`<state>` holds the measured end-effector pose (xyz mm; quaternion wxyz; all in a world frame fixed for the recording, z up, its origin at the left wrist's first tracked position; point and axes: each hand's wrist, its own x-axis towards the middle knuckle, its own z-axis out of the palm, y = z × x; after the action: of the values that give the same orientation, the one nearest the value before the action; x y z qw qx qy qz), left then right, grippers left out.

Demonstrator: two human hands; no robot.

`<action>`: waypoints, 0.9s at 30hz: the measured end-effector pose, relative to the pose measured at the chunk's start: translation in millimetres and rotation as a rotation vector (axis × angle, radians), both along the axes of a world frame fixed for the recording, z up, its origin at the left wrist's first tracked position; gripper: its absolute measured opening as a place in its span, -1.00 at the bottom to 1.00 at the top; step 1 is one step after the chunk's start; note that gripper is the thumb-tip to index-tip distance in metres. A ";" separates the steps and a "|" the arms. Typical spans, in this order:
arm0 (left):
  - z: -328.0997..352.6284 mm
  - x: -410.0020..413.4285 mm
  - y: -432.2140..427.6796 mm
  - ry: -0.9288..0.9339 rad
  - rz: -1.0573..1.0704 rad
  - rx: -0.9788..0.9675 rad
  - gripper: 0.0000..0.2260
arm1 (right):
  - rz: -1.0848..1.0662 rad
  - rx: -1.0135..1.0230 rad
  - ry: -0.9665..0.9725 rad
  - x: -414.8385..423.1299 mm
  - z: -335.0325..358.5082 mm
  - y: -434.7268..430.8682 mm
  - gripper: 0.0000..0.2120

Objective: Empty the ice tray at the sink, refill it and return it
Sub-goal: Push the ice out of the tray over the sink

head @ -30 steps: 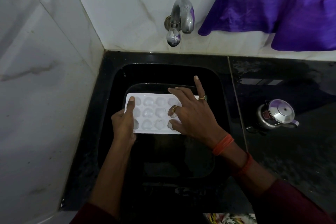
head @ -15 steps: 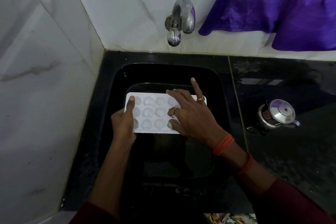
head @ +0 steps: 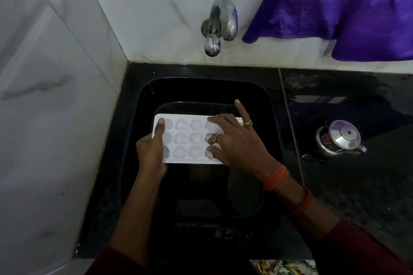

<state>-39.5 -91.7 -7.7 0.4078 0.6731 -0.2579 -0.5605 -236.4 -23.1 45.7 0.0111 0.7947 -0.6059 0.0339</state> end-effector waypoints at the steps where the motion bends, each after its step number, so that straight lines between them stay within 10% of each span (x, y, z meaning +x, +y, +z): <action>1: -0.5 0.3 0.4 0.000 -0.001 -0.003 -0.67 | 0.003 -0.006 -0.005 -0.4 -0.6 1.0 -0.73; 27: 3.7 0.0 1.7 0.015 0.010 -0.019 -0.66 | -0.021 -0.014 0.006 -11.5 4.1 -2.3 -0.73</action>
<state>-39.5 -90.1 -4.1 0.4188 0.6661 -0.2568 -0.5613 -248.0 -25.4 49.8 0.0190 0.7883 -0.6140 0.0355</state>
